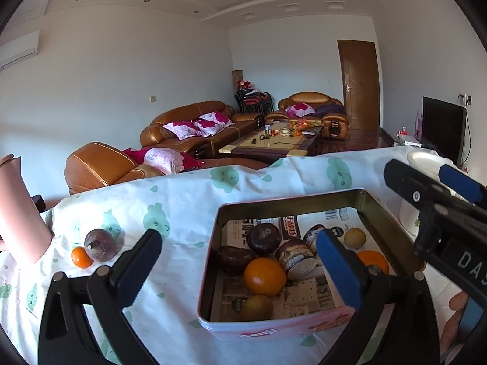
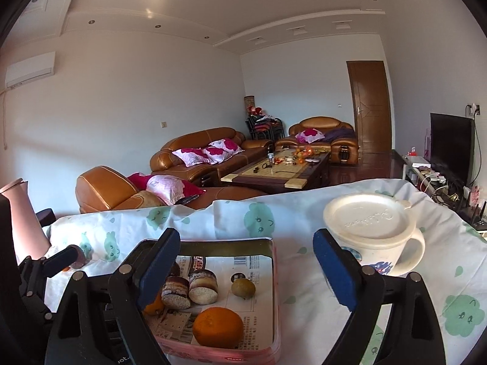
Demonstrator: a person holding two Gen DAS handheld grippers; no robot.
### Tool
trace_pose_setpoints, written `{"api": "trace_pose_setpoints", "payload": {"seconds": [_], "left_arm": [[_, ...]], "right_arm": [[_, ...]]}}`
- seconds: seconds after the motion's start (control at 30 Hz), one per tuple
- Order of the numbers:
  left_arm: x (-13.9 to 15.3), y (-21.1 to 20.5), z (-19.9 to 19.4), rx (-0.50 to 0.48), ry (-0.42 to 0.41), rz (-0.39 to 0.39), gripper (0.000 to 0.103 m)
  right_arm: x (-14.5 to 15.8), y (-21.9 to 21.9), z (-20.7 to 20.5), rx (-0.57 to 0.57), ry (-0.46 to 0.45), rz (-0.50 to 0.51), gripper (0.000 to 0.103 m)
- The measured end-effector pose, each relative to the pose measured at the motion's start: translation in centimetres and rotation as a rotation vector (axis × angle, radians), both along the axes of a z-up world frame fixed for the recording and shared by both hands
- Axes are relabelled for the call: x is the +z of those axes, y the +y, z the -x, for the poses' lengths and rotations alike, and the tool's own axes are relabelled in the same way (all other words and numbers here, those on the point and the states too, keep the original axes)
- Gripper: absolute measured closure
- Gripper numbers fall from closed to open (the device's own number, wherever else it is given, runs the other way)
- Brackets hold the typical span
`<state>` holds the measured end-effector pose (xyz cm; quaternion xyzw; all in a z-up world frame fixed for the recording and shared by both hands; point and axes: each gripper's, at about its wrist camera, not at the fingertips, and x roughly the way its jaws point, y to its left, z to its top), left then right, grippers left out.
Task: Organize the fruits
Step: 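Open both tools to release the mandarin and the date in the tin, then move both tools back from the tin toward the passion fruit and small mandarin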
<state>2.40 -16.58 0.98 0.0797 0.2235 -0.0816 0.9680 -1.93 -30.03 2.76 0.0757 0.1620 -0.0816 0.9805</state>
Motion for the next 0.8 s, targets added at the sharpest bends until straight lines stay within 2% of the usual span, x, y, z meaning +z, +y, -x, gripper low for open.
{"api": "trace_pose_setpoints", "payload": {"seconds": [0.2,0.43,0.67,0.8], "left_arm": [[0.0,0.6,0.6,0.018,0.006,0.007,0.000],[0.4,1.2,2.3,0.019,-0.055,0.001,0.000],[0.4,3.0,3.0,0.009,-0.030,0.018,0.000],[0.1,4.6,2.7,0.027,-0.008,-0.010,0.000]], "right_arm": [[-0.2,-0.5,0.9,-0.047,-0.002,0.020,0.013],[-0.4,1.8,1.3,-0.052,0.000,0.123,0.013],[-0.5,2.7,2.1,-0.059,0.012,0.116,0.013],[-0.6,4.0,2.0,-0.025,0.047,0.116,0.013]]}}
